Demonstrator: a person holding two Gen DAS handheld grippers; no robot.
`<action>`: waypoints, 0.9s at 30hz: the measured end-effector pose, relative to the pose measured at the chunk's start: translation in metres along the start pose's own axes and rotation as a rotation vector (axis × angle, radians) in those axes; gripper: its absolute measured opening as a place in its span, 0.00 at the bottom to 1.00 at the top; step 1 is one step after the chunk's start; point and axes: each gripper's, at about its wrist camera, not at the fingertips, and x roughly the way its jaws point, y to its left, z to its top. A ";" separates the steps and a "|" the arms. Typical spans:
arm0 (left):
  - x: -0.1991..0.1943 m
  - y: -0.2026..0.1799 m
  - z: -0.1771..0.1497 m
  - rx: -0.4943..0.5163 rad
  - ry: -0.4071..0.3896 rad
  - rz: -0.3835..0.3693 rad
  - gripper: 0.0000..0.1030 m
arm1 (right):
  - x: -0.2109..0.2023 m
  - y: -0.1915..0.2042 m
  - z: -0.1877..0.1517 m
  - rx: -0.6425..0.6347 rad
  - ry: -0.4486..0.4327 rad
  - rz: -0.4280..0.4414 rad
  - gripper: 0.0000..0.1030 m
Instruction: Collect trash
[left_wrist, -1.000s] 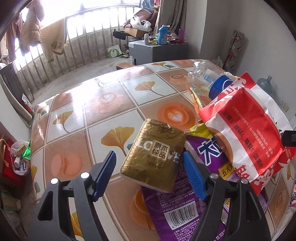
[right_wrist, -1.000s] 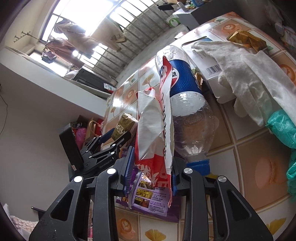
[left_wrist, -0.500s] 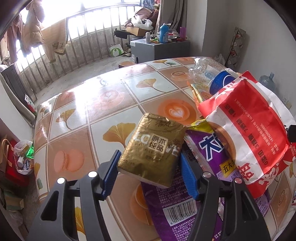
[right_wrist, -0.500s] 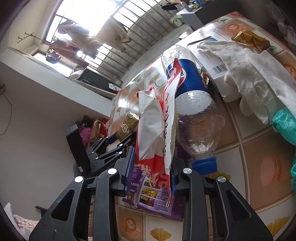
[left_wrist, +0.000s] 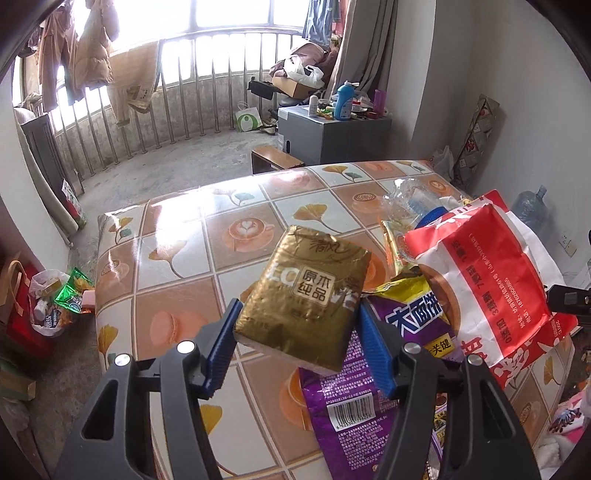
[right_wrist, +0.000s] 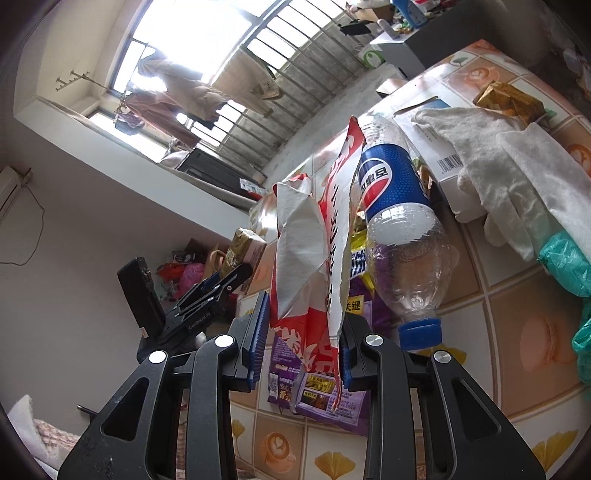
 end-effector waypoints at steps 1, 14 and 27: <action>-0.004 0.001 0.002 -0.009 -0.003 -0.007 0.58 | -0.004 0.001 -0.001 -0.007 -0.010 0.011 0.28; -0.047 -0.046 0.038 0.002 -0.081 -0.083 0.58 | -0.059 -0.020 -0.004 -0.026 -0.134 0.124 0.28; -0.040 -0.177 0.084 0.161 -0.090 -0.275 0.58 | -0.147 -0.078 -0.008 0.069 -0.358 0.122 0.28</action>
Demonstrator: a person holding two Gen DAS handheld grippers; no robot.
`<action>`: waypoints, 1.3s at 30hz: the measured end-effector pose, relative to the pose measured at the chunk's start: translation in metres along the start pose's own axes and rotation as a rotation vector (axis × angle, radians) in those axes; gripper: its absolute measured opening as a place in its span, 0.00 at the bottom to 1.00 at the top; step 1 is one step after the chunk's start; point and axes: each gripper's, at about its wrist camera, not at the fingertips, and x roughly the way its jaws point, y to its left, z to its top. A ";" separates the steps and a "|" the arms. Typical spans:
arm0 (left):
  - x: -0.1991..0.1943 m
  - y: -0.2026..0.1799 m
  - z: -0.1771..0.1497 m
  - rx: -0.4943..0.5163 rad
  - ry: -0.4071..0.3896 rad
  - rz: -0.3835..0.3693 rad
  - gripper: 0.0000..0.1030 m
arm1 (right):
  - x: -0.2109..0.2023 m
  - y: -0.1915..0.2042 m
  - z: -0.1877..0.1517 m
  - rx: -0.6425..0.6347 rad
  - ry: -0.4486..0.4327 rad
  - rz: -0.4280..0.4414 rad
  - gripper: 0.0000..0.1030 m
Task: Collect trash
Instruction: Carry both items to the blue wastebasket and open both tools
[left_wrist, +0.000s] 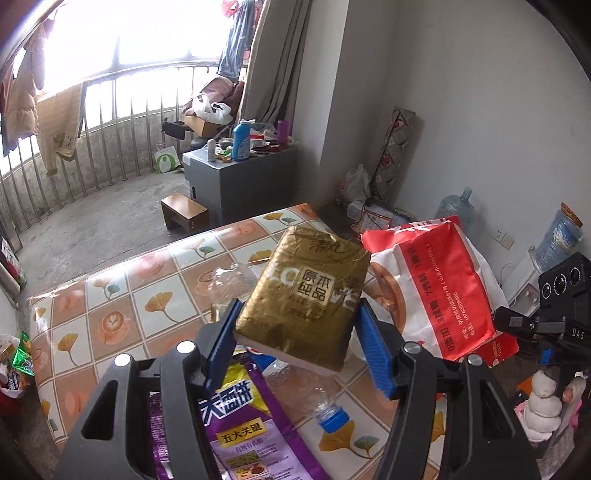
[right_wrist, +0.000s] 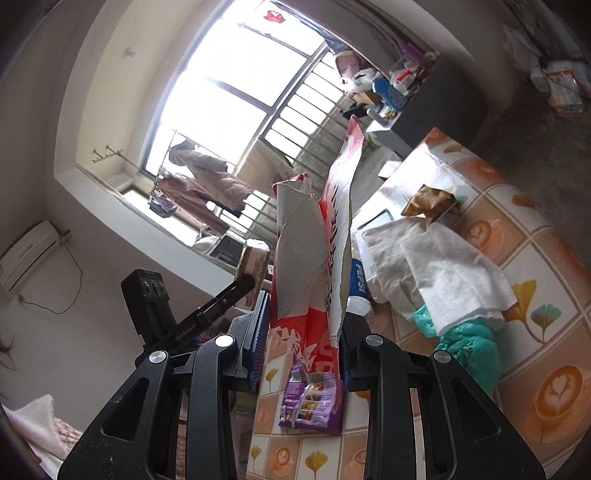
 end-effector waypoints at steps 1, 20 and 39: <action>0.007 -0.012 0.006 0.016 0.006 -0.024 0.58 | -0.010 -0.006 0.002 0.009 -0.024 -0.008 0.28; 0.258 -0.357 0.043 0.375 0.378 -0.498 0.59 | -0.223 -0.212 0.029 0.487 -0.576 -0.583 0.29; 0.356 -0.419 0.034 0.323 0.420 -0.487 0.70 | -0.215 -0.374 0.007 0.795 -0.527 -0.687 0.66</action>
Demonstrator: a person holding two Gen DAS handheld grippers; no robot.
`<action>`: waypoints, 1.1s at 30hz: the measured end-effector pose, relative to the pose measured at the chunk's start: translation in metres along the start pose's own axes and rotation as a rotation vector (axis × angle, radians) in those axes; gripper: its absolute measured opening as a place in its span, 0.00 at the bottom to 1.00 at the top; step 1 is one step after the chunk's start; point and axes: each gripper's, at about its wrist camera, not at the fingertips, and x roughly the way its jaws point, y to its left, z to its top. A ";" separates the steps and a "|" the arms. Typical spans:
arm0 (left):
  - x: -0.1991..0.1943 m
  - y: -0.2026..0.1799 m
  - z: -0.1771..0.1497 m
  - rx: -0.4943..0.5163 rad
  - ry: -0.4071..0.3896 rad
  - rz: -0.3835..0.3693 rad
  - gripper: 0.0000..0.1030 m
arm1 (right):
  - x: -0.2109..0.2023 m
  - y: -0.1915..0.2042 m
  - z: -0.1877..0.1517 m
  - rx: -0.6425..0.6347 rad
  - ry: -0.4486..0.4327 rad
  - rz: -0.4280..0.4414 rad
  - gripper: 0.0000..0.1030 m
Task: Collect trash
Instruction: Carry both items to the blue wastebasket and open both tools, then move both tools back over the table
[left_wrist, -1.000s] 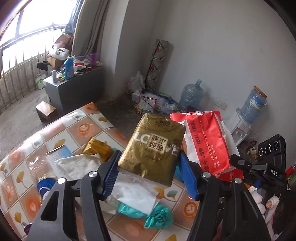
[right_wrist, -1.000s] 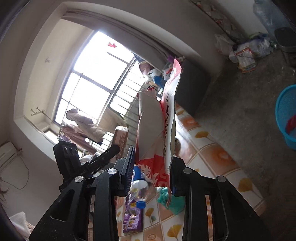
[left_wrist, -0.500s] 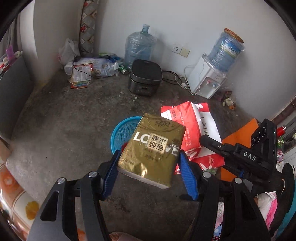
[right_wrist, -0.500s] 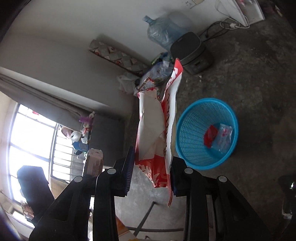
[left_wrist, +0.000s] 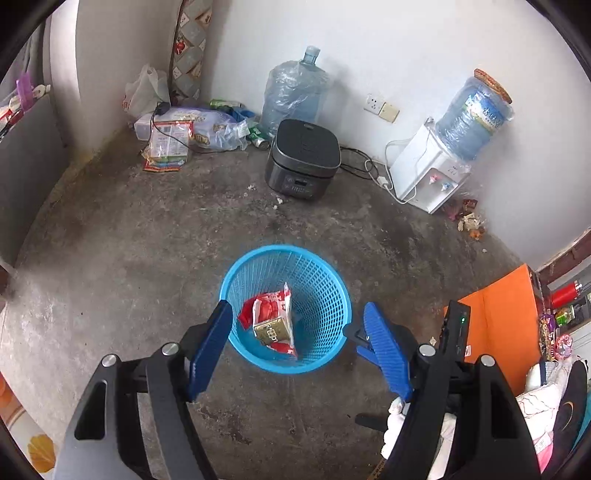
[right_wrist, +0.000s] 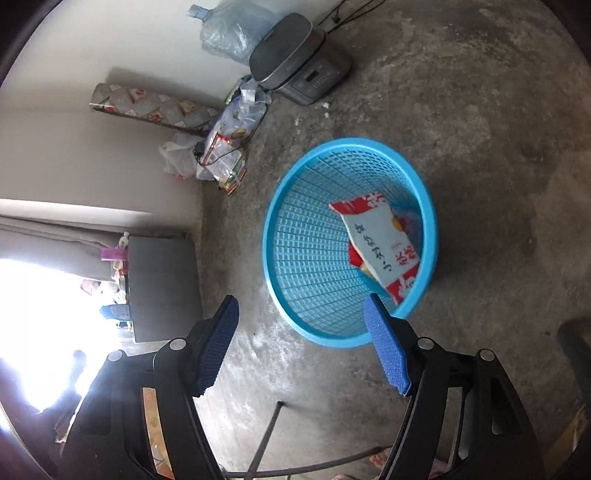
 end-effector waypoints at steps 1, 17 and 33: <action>-0.014 0.000 0.001 0.002 -0.027 -0.005 0.70 | -0.008 0.010 -0.003 -0.021 -0.013 0.009 0.66; -0.295 0.011 -0.089 0.116 -0.467 0.098 0.94 | -0.162 0.196 -0.151 -0.807 -0.431 0.027 0.92; -0.430 0.094 -0.257 -0.211 -0.621 0.382 0.94 | -0.163 0.243 -0.264 -1.098 -0.265 0.178 0.92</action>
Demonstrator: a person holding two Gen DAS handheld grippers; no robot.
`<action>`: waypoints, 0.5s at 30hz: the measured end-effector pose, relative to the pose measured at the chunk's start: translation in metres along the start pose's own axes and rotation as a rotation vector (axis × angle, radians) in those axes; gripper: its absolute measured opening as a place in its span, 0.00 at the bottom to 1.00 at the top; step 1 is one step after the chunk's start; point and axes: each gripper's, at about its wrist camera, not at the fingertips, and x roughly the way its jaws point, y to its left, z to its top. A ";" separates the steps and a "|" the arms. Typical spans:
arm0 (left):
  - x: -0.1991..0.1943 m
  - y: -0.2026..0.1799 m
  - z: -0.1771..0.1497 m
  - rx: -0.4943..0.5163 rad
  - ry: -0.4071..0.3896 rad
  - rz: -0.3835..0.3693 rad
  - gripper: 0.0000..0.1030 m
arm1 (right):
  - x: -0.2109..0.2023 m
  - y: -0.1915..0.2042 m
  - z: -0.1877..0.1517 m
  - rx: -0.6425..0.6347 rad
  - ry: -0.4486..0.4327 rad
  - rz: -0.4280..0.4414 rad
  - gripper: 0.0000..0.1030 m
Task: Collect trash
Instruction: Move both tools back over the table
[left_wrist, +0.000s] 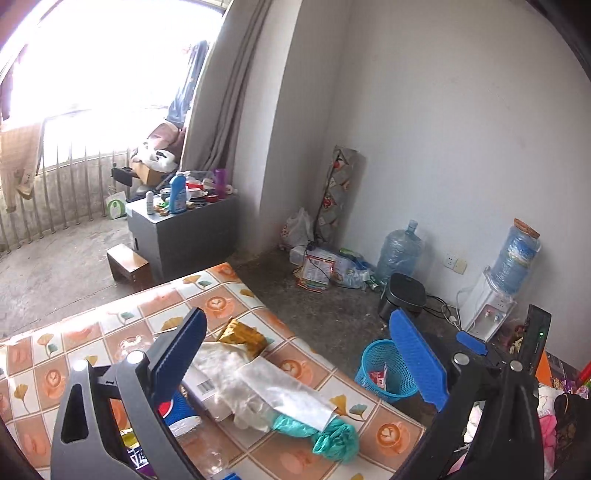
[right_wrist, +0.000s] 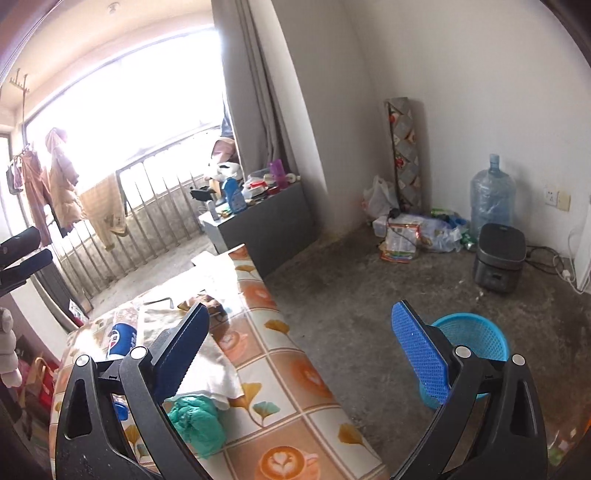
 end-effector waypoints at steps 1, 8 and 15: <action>-0.006 0.008 -0.002 -0.014 -0.005 0.013 0.94 | -0.001 0.006 0.001 -0.007 -0.003 0.018 0.92; -0.055 0.055 -0.025 -0.079 -0.029 0.135 0.94 | -0.003 0.025 0.005 -0.015 0.000 0.104 0.92; -0.086 0.097 -0.071 -0.151 0.022 0.213 0.94 | 0.000 0.076 -0.013 -0.114 0.084 0.250 0.88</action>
